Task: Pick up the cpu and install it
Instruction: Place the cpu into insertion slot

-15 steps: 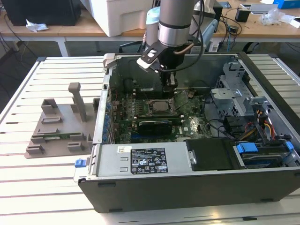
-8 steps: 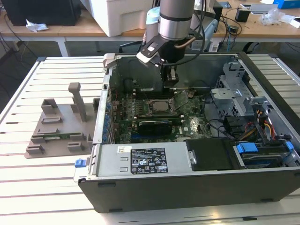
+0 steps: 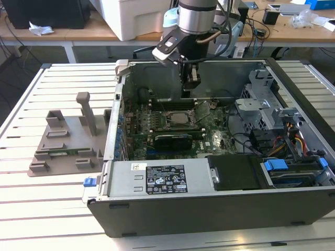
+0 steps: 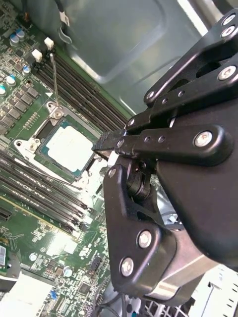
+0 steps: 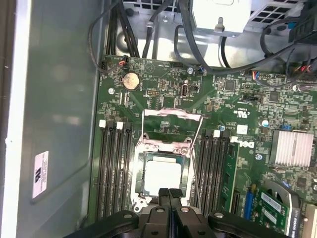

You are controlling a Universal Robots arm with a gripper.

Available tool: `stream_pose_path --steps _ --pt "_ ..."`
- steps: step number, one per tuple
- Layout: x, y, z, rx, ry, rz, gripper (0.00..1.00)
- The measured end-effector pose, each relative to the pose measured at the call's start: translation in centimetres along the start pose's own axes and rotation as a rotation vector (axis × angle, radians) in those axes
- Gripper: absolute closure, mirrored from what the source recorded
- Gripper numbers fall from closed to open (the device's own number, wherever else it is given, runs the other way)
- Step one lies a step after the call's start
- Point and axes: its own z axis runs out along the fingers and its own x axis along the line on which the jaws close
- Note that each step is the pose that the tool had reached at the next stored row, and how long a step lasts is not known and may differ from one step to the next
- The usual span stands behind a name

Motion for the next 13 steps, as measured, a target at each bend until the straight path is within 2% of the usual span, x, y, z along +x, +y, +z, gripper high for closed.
stream_pose_path --steps 5,7,13 --pt "-0.02 -0.05 -1.52 0.0 0.0001 0.0 0.89" --pt "-0.02 -0.06 -1.77 -0.0002 0.0003 0.0 0.89" --pt "-0.02 -0.06 -1.81 -0.0001 0.0002 0.0 0.89"
